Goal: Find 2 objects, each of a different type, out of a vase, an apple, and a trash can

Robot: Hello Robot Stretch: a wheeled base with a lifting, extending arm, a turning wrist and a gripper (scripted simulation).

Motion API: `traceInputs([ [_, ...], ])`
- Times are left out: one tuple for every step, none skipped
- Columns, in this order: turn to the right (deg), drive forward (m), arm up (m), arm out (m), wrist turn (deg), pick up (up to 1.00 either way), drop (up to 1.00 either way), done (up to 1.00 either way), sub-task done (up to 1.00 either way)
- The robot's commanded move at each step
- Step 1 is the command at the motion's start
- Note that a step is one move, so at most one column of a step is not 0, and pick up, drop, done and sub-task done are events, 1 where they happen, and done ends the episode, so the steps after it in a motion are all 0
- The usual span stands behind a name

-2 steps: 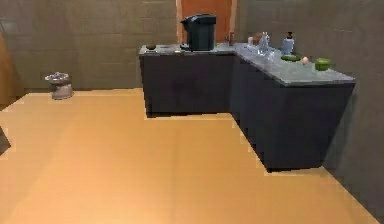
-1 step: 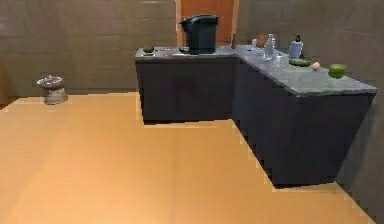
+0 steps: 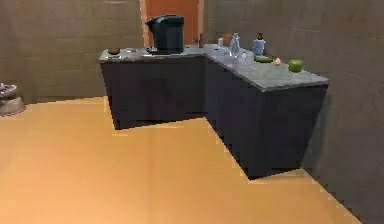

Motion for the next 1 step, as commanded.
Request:
traceInputs([
  [0.0, 0.75, 0.00, 0.00, 0.0, 0.00, 0.00, 0.00, 0.00],
])
